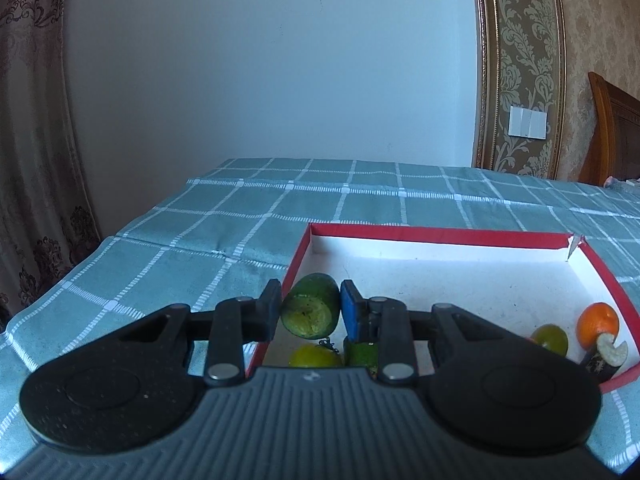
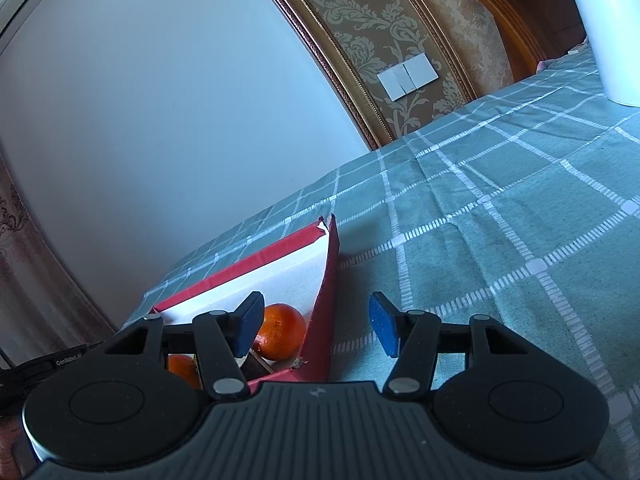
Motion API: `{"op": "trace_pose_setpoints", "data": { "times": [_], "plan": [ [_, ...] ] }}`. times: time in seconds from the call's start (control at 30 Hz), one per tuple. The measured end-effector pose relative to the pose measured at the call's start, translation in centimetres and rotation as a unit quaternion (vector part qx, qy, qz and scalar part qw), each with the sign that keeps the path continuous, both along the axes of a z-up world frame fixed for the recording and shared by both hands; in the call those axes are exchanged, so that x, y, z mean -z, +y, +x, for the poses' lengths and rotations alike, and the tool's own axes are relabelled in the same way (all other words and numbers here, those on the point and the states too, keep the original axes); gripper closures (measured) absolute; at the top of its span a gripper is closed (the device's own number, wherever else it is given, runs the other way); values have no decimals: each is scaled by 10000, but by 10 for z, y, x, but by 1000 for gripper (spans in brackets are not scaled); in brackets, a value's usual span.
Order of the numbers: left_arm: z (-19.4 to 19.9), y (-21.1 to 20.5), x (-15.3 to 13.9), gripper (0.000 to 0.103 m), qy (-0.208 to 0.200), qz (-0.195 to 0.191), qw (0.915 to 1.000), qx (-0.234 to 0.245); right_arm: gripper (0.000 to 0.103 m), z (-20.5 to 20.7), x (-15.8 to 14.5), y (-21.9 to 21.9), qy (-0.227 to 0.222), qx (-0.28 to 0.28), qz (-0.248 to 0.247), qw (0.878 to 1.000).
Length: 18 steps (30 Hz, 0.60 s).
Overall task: Organize fruits
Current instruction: 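Carry the cucumber piece into the tray and open the left gripper, then withdraw the left gripper from the tray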
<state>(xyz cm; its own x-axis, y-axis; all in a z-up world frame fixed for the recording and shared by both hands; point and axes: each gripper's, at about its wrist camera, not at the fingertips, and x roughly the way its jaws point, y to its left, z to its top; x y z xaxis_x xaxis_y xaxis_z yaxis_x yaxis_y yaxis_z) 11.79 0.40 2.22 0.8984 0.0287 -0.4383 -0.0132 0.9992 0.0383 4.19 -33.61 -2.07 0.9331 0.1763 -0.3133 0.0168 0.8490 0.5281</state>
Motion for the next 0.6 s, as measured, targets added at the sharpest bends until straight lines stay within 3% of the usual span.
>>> {"op": "trace_pose_setpoints", "data": {
  "times": [0.13,0.2,0.23,0.33,0.4,0.47,0.6],
  "plan": [
    [5,-1,8,73,127,3,9999,-15,46,0,0,0,-1,-23,2,10000],
    [5,-2,9,63,129,63,9999,-49,46,1,0,0,0,-32,2,10000],
    [3,-2,8,51,98,68,9999,-69,46,1,0,0,1,-33,5,10000],
    [-5,0,3,47,23,48,10000,-25,46,1,1,0,-3,-23,19,10000],
    [-14,3,0,39,-8,18,10000,15,46,1,1,0,-5,-18,22,10000],
    [-29,7,-2,18,-92,-13,10000,18,46,1,1,0,-6,-15,24,10000],
    [-58,18,6,16,-108,-106,9999,16,41,0,1,0,-15,2,20,10000]
  ]
}}
